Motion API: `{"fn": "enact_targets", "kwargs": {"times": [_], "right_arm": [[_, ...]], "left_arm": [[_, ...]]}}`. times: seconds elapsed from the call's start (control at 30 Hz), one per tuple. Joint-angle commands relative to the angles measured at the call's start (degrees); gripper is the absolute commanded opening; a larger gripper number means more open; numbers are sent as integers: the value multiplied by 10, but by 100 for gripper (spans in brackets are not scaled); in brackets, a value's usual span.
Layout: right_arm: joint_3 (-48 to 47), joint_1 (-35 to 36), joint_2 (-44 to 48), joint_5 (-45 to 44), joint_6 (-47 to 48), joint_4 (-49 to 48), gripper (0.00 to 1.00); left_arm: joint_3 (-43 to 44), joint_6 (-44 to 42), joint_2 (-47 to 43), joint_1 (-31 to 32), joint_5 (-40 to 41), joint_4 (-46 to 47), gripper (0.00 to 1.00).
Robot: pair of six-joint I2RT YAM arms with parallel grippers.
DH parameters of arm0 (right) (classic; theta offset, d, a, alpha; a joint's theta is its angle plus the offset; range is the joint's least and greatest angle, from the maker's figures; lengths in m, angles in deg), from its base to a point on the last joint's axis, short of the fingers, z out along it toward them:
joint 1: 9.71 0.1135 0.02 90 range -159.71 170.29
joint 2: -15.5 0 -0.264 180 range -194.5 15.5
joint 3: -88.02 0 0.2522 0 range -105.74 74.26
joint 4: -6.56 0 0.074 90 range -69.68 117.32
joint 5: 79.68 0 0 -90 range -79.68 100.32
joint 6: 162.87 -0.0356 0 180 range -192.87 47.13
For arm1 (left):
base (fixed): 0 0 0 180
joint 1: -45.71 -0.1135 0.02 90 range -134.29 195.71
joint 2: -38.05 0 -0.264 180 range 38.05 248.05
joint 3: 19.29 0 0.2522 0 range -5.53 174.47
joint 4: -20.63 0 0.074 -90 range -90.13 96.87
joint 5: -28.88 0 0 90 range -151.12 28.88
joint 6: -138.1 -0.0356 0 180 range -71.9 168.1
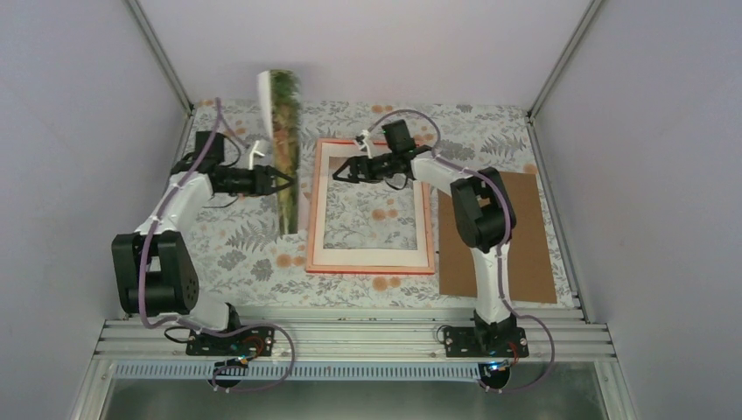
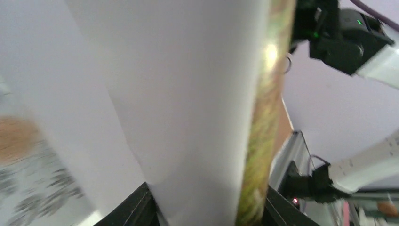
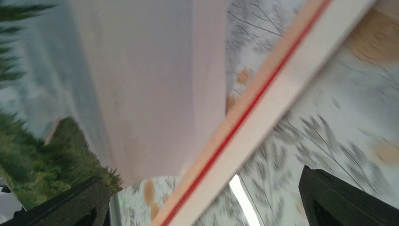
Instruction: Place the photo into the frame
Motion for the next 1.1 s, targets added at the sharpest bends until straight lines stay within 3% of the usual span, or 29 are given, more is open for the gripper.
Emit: {"fn": "enact_targets", "kwargs": {"times": [0.0,0.1,0.27,0.33,0.57,0.63,0.73,0.87,1.07], "right_arm": [[57,-68,84,64,43,56,100],[119,-119,124,79,45,68,100],[190,-199,182,107,43,74,100],[212,-216,205,113,47,78,100],[252,-239,246,69,68,89,100],[249,-241,255,43,83,101,100],[243,-241,265,23,105,114,100],[244,-233,269,1,123,124,99],[249,-217,245,-1,116,116,96]], "left_arm": [[46,13,21,84,-27,14,43],[76,25,42,153,-16,29,49],[113,63,112,233,-2,77,82],[128,65,146,242,-9,78,85],[176,-12,158,210,-21,41,86],[184,-58,141,203,8,9,88],[161,-88,100,176,69,6,99],[126,-91,78,118,127,28,100],[159,-116,146,67,118,40,100]]}}
